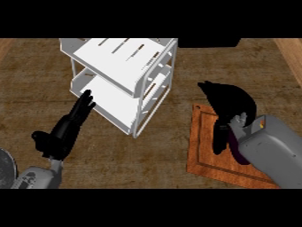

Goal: Pick the eggplant from the cutting board and place it in the tiered basket

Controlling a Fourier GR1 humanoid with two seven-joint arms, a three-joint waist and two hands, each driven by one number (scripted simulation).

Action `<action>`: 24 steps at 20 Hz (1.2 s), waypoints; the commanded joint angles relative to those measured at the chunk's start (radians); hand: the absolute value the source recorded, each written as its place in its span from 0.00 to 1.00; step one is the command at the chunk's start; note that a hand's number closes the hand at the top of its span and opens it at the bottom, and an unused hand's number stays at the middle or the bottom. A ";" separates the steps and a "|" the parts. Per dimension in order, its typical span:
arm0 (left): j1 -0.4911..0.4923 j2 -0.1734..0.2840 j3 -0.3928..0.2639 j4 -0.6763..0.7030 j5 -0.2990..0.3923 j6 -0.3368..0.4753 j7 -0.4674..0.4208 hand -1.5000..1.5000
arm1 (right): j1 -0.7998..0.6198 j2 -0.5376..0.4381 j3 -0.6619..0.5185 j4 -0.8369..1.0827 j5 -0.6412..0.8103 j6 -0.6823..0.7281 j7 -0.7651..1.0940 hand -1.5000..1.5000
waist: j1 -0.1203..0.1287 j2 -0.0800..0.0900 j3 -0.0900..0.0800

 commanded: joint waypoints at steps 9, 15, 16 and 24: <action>-0.019 -0.019 0.019 0.060 -0.015 -0.023 -0.004 0.50 | 0.077 -0.011 0.045 0.000 0.148 0.037 0.223 0.00 | 0.009 0.013 -0.002; -0.030 -0.044 0.013 0.048 -0.048 -0.013 0.008 0.50 | 0.186 0.015 0.028 0.025 0.209 -0.007 0.161 0.00 | 0.013 0.012 0.000; 0.032 -0.034 0.012 0.021 -0.039 -0.032 -0.011 0.50 | 0.170 0.044 -0.004 0.017 0.206 -0.007 0.191 0.00 | 0.018 0.011 0.000; 0.085 -0.042 0.025 -0.016 -0.063 -0.037 -0.019 0.50 | 0.280 0.043 -0.041 -0.047 0.293 0.033 0.179 0.00 | 0.016 0.009 -0.001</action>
